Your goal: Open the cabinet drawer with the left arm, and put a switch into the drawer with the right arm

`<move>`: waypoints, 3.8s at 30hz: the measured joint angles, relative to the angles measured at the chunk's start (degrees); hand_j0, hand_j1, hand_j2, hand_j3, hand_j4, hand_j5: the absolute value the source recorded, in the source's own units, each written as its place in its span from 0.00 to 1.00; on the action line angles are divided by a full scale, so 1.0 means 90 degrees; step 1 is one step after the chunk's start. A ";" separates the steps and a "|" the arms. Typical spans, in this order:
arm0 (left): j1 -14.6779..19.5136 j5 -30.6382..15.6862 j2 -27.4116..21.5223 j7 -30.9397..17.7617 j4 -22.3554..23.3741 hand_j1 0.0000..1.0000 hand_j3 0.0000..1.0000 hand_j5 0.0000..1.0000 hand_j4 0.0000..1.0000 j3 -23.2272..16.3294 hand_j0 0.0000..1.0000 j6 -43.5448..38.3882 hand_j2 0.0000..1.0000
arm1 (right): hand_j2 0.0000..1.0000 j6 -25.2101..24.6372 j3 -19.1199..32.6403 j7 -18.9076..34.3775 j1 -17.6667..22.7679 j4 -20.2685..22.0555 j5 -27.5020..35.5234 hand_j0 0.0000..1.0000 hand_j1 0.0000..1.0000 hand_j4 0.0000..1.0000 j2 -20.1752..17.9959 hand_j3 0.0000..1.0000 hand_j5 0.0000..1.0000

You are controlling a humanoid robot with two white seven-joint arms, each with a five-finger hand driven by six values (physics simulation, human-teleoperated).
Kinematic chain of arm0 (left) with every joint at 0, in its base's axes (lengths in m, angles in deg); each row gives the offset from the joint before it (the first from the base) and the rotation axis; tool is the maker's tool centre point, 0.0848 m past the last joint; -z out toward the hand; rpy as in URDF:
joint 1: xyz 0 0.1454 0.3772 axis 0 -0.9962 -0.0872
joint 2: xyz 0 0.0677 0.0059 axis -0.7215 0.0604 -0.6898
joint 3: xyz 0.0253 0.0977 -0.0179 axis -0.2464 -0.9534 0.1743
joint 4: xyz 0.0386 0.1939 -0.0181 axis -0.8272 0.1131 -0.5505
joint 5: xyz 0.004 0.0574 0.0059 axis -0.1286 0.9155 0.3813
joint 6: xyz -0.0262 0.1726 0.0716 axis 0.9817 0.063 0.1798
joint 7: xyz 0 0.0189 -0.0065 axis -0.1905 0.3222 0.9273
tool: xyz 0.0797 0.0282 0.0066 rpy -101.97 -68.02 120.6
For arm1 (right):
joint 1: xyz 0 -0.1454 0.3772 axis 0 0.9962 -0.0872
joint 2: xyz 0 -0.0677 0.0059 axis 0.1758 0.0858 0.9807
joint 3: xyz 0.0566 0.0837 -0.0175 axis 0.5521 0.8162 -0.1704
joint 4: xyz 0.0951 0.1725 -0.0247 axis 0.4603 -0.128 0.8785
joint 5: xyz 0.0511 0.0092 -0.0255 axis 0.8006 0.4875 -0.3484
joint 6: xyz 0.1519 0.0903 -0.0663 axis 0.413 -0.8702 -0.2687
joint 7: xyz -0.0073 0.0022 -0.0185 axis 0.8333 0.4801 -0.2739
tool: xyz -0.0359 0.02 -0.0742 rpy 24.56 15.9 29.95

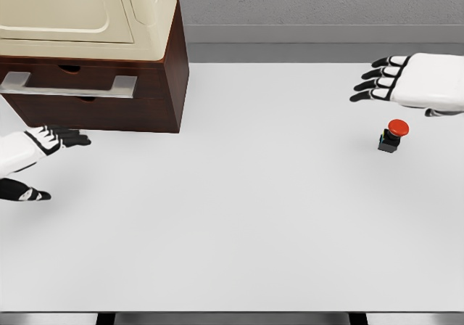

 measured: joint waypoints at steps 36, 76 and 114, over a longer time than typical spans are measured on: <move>0.1563 -0.0859 0.0283 -0.1088 -0.0482 1.00 1.00 1.00 1.00 0.0009 1.00 -0.0036 1.00 | 1.00 0.0000 -0.0151 0.0000 -0.0010 -0.0137 0.0009 1.00 1.00 1.00 -0.0105 1.00 1.00; 0.2871 -0.0030 0.1527 -0.3142 -0.0344 1.00 1.00 1.00 1.00 -0.0285 1.00 -0.3358 1.00 | 1.00 0.0000 -0.0205 0.0000 -0.0009 -0.0150 0.0000 1.00 1.00 1.00 -0.0073 1.00 1.00; 0.2900 -0.0514 0.0856 -0.3318 -0.0462 1.00 1.00 1.00 1.00 -0.0720 1.00 -0.2527 1.00 | 1.00 0.0000 -0.0188 0.0000 -0.0029 -0.0153 -0.0002 1.00 1.00 1.00 -0.0038 1.00 1.00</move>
